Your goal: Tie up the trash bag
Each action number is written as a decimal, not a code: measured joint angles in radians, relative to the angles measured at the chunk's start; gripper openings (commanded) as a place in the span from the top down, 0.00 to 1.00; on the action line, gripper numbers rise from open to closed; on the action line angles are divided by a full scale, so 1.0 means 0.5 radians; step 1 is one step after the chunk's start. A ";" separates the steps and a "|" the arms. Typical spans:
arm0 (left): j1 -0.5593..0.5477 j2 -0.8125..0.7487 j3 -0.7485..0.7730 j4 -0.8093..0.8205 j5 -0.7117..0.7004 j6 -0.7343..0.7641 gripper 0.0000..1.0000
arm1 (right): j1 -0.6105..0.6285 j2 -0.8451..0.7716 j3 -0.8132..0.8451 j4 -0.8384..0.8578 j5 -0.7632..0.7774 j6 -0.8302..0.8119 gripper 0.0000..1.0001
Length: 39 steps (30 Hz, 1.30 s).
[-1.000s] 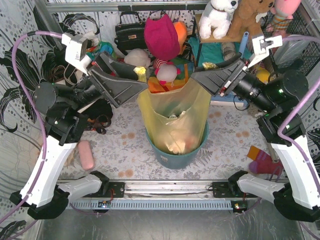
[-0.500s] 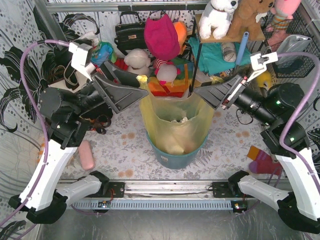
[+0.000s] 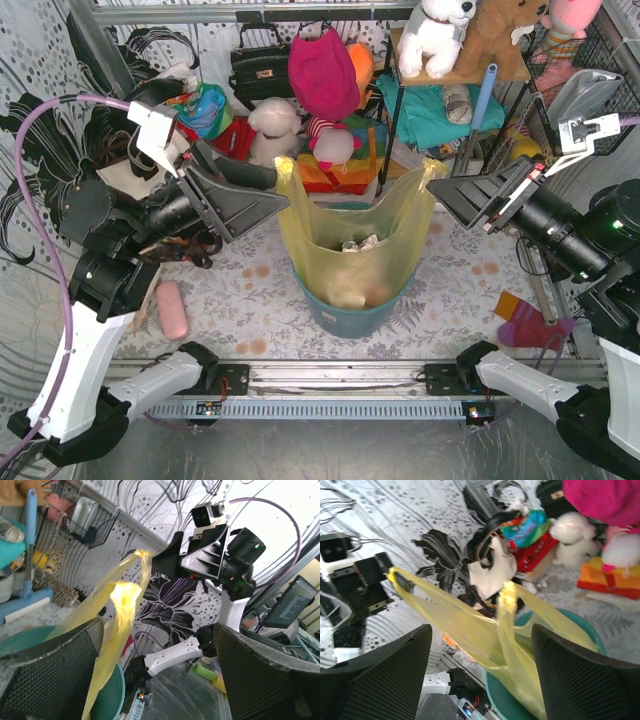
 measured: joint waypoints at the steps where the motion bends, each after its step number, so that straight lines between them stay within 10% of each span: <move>1: 0.000 -0.013 -0.002 -0.052 -0.008 0.014 0.00 | 0.000 -0.001 0.012 -0.059 0.035 -0.001 0.22; 16: -0.001 -0.384 -0.040 -0.367 -0.407 0.159 0.03 | 0.000 -0.158 -0.057 -0.834 0.662 0.043 0.34; 25: 0.000 -0.541 -0.404 -0.758 -0.983 0.127 0.04 | 0.000 -0.119 -0.584 -1.048 0.517 0.163 0.57; 39: 0.000 -0.558 -0.558 -0.903 -1.167 0.080 0.04 | 0.000 -0.005 -0.882 -0.900 0.333 0.206 0.61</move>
